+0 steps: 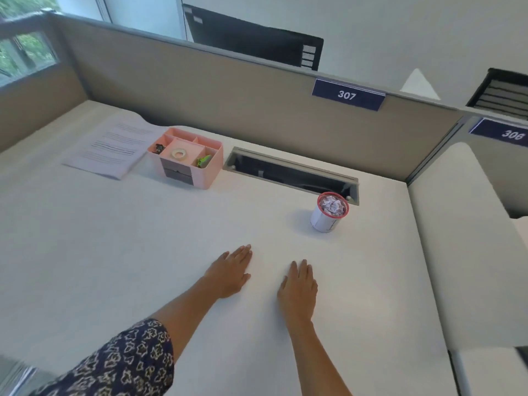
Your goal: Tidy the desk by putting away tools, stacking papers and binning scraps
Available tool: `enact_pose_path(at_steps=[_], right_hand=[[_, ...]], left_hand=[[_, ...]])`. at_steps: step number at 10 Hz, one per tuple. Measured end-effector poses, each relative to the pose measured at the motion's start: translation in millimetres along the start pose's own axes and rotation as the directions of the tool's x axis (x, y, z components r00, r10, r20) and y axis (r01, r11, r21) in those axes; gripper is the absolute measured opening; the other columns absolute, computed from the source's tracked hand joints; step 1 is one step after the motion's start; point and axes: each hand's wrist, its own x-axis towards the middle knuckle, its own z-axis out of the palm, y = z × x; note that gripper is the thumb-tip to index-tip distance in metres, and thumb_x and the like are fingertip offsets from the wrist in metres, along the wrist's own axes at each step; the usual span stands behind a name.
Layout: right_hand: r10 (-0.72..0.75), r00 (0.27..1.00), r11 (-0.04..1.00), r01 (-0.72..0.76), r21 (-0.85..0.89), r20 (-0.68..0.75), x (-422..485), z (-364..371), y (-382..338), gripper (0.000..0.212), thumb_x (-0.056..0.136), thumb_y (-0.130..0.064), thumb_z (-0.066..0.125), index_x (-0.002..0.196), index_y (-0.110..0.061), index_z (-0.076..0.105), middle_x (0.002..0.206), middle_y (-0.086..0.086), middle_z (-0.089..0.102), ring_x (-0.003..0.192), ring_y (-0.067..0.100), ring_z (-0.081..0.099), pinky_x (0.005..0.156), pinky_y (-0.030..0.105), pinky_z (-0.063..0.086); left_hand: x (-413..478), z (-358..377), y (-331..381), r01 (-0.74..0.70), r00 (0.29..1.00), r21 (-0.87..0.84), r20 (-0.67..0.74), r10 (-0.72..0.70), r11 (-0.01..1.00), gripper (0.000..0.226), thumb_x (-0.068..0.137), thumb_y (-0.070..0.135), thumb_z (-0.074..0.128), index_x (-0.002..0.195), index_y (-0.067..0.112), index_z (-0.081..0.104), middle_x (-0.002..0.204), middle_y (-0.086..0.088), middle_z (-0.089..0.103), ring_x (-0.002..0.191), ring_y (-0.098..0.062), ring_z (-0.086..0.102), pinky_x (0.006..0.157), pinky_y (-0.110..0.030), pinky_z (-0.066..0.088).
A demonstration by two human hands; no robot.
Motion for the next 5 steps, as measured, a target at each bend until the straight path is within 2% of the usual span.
enact_pose_path(at_steps=[1, 2, 3, 4, 5], right_hand=[[0.045, 0.999, 0.999, -0.045, -0.028, -0.011, -7, 6, -3, 0.050, 0.077, -0.014, 0.072, 0.126, -0.007, 0.062, 0.137, 0.018, 0.055, 0.127, 0.035, 0.053, 0.093, 0.051, 0.049], [0.106, 0.991, 0.990, -0.112, -0.086, -0.075, -19, 10, -23, 0.057, 0.086, -0.015, 0.060, 0.141, -0.007, 0.046, 0.150, 0.017, 0.041, 0.139, 0.033, 0.038, 0.104, 0.052, 0.038], [0.204, 0.974, 0.979, -0.206, -0.005, -0.102, -21, 11, -42, 0.056, 0.095, -0.020, 0.045, 0.148, -0.008, 0.033, 0.157, 0.015, 0.026, 0.146, 0.029, 0.023, 0.112, 0.049, 0.028], [0.299, 0.944, 0.954, -0.295, 0.048, -0.140, -35, 21, -90, 0.051, 0.094, -0.022, 0.052, 0.141, -0.003, 0.045, 0.153, 0.020, 0.035, 0.143, 0.032, 0.031, 0.109, 0.054, 0.031], [0.251, 0.953, 0.968, -0.245, 0.056, -0.167, -36, 40, -125, 0.050, 0.083, -0.021, 0.068, 0.128, 0.000, 0.060, 0.141, 0.024, 0.049, 0.132, 0.036, 0.048, 0.099, 0.058, 0.042]], left_hand=[[-10, 5, -13, -0.042, 0.999, 0.021, -0.003, 0.042, 0.999, 0.063, 0.103, 0.037, 0.024, 0.154, 0.010, -0.003, 0.162, -0.002, -0.010, 0.150, -0.014, -0.004, 0.122, -0.036, 0.006], [-22, 5, -36, -0.118, 0.993, 0.036, -0.011, 0.118, 0.992, 0.063, 0.104, 0.037, 0.023, 0.153, 0.008, -0.002, 0.162, -0.004, -0.008, 0.150, -0.015, -0.004, 0.122, -0.035, 0.003], [-34, 2, -58, -0.147, 0.989, 0.036, -0.013, 0.148, 0.988, 0.063, 0.104, 0.038, 0.022, 0.153, 0.006, -0.001, 0.162, -0.006, -0.007, 0.150, -0.016, -0.004, 0.122, -0.034, 0.001], [-50, -2, -115, -0.148, 0.988, 0.027, -0.035, 0.149, 0.989, 0.064, 0.104, 0.039, 0.021, 0.153, 0.005, -0.002, 0.162, -0.008, -0.008, 0.150, -0.017, -0.006, 0.122, -0.034, 0.000], [-56, -5, -151, -0.141, 0.989, 0.012, -0.046, 0.141, 0.990, 0.065, 0.104, 0.039, 0.020, 0.152, 0.004, -0.004, 0.162, -0.008, -0.011, 0.150, -0.018, -0.007, 0.121, -0.034, -0.002]])
